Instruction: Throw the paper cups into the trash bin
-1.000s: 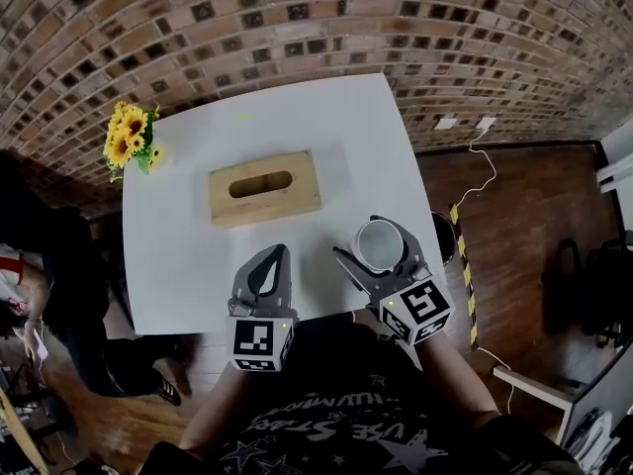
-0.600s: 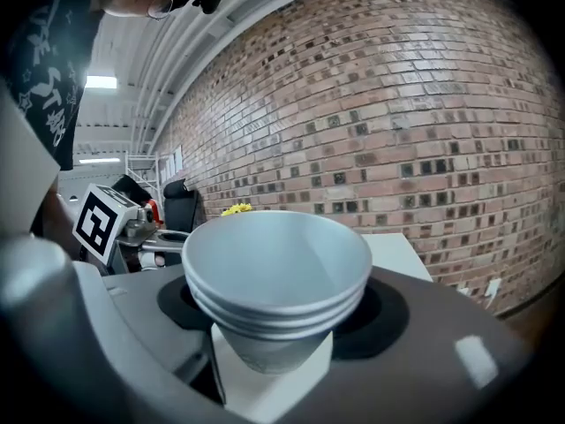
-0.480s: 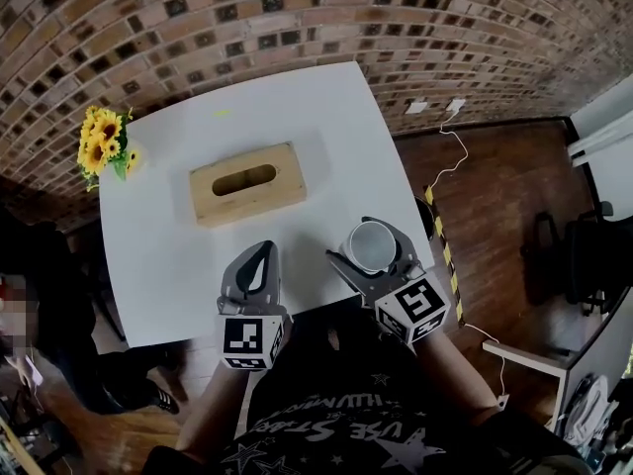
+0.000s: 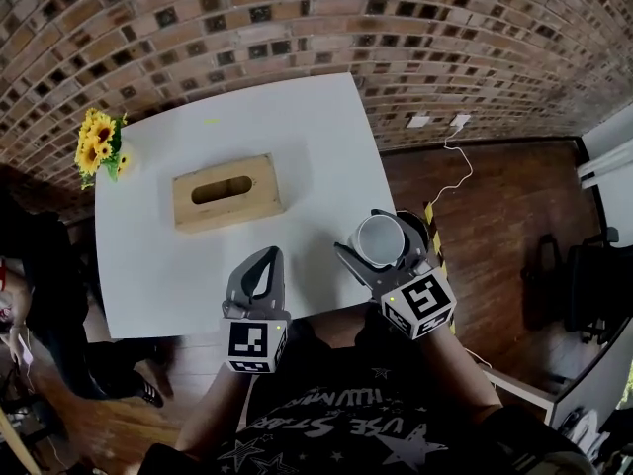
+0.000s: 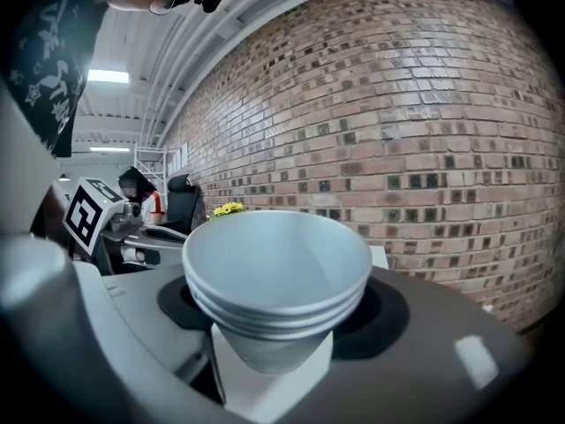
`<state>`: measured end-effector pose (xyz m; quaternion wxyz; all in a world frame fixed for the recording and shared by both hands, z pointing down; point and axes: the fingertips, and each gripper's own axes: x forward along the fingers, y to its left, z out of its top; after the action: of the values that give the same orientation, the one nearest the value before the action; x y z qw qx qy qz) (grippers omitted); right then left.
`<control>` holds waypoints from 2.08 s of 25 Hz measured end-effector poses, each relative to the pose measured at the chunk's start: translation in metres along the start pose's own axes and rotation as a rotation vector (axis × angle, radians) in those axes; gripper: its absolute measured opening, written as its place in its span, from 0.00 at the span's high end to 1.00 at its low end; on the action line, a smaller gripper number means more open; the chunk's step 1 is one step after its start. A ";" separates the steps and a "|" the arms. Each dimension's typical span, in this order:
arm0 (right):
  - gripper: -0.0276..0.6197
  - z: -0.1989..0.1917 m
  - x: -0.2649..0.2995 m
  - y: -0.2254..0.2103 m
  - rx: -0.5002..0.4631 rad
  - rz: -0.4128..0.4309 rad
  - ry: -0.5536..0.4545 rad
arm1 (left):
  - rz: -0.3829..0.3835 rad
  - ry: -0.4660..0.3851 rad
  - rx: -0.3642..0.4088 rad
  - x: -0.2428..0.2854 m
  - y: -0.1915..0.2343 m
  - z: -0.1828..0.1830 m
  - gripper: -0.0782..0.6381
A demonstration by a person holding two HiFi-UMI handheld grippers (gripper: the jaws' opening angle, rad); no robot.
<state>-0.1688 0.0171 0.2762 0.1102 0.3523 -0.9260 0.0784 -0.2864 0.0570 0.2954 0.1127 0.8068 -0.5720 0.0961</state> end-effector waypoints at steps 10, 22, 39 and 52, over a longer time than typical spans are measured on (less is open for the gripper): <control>0.42 -0.017 -0.060 -0.126 0.023 0.111 -0.021 | 0.009 -0.038 0.024 0.113 -0.153 0.022 0.88; 0.42 -0.082 -0.192 -0.251 0.071 0.006 0.034 | -0.032 -0.023 0.053 0.183 -0.308 0.025 0.88; 0.42 -0.158 -0.177 -0.273 0.142 -0.088 0.113 | -0.106 0.111 0.158 0.232 -0.324 -0.058 0.88; 0.42 -0.265 -0.132 -0.286 0.195 -0.112 0.198 | -0.045 0.292 0.006 0.275 -0.306 -0.169 0.88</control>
<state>0.1582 -0.0509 0.5165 0.1703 0.4030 -0.8775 0.1961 0.0884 -0.0439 0.5135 0.1944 0.7971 -0.5312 0.2116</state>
